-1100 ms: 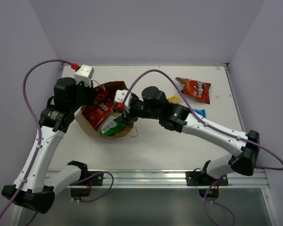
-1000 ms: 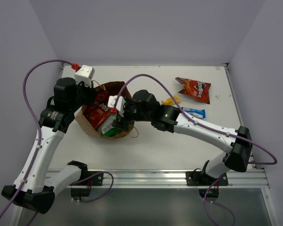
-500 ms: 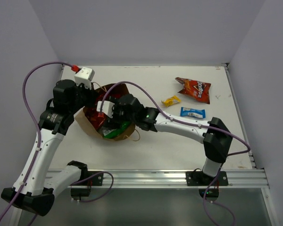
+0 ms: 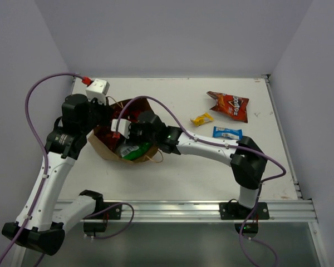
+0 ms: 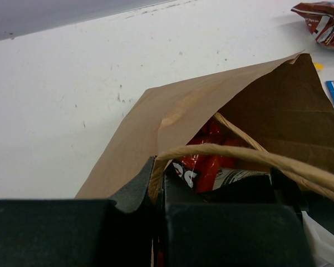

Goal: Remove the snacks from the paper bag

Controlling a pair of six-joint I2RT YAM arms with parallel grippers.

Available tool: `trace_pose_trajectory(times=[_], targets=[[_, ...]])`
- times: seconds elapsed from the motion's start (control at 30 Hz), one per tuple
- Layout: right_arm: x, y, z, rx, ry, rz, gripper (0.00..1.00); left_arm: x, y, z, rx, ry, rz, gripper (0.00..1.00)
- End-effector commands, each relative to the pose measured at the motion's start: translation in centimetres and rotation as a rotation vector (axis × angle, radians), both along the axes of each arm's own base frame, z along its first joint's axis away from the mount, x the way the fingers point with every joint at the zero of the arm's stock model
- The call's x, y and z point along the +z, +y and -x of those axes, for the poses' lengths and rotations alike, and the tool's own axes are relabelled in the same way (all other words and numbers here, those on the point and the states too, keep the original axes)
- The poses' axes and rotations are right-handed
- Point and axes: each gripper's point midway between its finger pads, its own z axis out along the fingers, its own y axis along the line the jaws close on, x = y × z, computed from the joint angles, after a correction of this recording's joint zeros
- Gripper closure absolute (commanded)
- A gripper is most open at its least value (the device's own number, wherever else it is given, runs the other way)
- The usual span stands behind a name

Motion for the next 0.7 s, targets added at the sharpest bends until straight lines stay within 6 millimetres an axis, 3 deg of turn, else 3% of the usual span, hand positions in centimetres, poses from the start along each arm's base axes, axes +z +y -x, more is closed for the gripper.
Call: trace_pose_trajectory(times=[0.0,0.1,0.13,0.17,0.23,0.27,0.33,0.37,0.47,0.5,0.57,0.6,0.67], targets=[[4.3,0.0,0.3,0.009,-0.053,-0.087,0.97,1.1,-0.8,-0.1,-0.011,-0.029,0.044,1.00],[6.9,-1.5,1.8,0.025,-0.067,-0.136,1.00,1.4,-0.5,-0.2,0.007,-0.034,0.035,1.00],[6.7,-2.1,2.1,0.023,-0.063,-0.139,1.00,1.5,-0.3,-0.3,0.015,-0.038,0.033,1.00],[8.9,-3.0,2.5,0.018,-0.088,-0.181,1.00,1.5,-0.2,-0.4,0.022,-0.039,0.029,1.00],[10.2,-4.0,2.8,0.009,-0.101,-0.200,1.00,1.6,0.1,-0.4,0.035,-0.041,0.024,1.00],[12.3,-5.0,3.3,0.005,-0.125,-0.236,1.00,1.7,0.2,-0.5,0.040,-0.042,0.020,1.00],[13.9,-6.2,3.7,-0.001,-0.150,-0.263,1.00,1.7,0.5,-0.5,0.060,-0.043,0.012,1.00],[15.9,-7.2,4.2,-0.002,-0.172,-0.296,1.00,1.9,0.6,-0.6,0.065,-0.048,0.012,1.00],[18.3,-9.2,4.7,-0.027,-0.209,-0.322,1.00,2.1,1.2,-0.7,0.099,-0.052,0.001,1.00],[20.4,-10.7,5.1,-0.045,-0.236,-0.360,1.00,2.0,1.3,-0.7,0.104,-0.051,0.000,1.00],[21.9,-12.5,5.3,-0.079,-0.255,-0.384,1.00,1.9,1.6,-0.8,0.118,-0.050,-0.006,1.00],[23.7,-14.2,5.7,-0.103,-0.277,-0.422,1.00,1.7,1.6,-0.8,0.123,-0.045,-0.008,1.00],[24.6,-16.6,4.8,-0.196,-0.293,-0.438,1.00,1.7,1.7,-0.9,0.130,-0.045,-0.007,1.00]])
